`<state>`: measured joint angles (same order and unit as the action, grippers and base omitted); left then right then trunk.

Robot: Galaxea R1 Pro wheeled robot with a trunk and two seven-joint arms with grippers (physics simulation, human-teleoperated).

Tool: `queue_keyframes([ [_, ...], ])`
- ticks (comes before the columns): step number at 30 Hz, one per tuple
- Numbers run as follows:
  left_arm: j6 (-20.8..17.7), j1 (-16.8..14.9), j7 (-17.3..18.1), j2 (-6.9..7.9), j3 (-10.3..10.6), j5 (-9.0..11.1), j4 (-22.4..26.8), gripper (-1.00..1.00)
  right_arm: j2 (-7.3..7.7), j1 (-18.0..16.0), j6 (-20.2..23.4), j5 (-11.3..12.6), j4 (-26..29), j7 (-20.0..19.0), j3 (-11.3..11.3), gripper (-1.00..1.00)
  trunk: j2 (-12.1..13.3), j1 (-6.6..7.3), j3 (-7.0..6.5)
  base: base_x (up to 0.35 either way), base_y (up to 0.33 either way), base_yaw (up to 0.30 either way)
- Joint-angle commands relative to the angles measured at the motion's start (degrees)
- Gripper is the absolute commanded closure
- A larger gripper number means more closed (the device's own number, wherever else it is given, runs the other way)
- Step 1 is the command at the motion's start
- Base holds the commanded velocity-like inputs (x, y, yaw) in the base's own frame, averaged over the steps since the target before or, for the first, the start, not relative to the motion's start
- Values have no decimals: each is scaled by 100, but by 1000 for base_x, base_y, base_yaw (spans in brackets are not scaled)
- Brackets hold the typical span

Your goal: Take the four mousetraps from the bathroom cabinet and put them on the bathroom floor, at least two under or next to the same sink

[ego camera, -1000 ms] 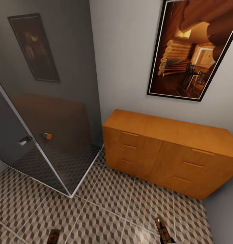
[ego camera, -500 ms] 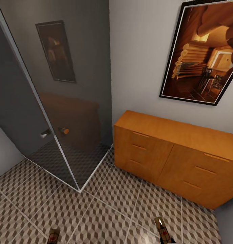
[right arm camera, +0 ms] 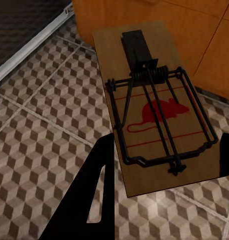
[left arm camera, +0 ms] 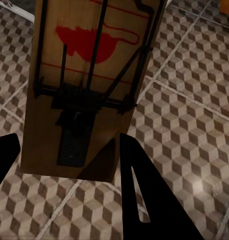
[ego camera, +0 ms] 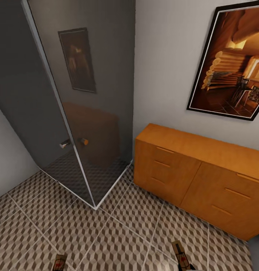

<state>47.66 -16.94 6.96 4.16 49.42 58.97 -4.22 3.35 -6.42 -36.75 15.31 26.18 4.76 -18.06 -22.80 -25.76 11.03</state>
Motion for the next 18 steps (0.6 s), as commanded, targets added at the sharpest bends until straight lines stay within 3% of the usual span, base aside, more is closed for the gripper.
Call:
queue_keyframes([
  [1, 16, -5, 60, -3, 24, 62, -17, 100, 7, -6, -16, 34, 1, 44, -49, 100, -12, -2, 11, -88, 0, 12],
  [6, 16, -8, 60, -3, 24, 62, -17, 100, 6, -6, -16, 34, 1, 49, -49, 100, -12, -2, 10, -88, 0, 80],
  [18, 16, -5, 60, -3, 24, 62, -17, 100, -1, -5, -16, 34, 1, 52, -49, 100, -12, -2, 10, -88, 0, 271],
])
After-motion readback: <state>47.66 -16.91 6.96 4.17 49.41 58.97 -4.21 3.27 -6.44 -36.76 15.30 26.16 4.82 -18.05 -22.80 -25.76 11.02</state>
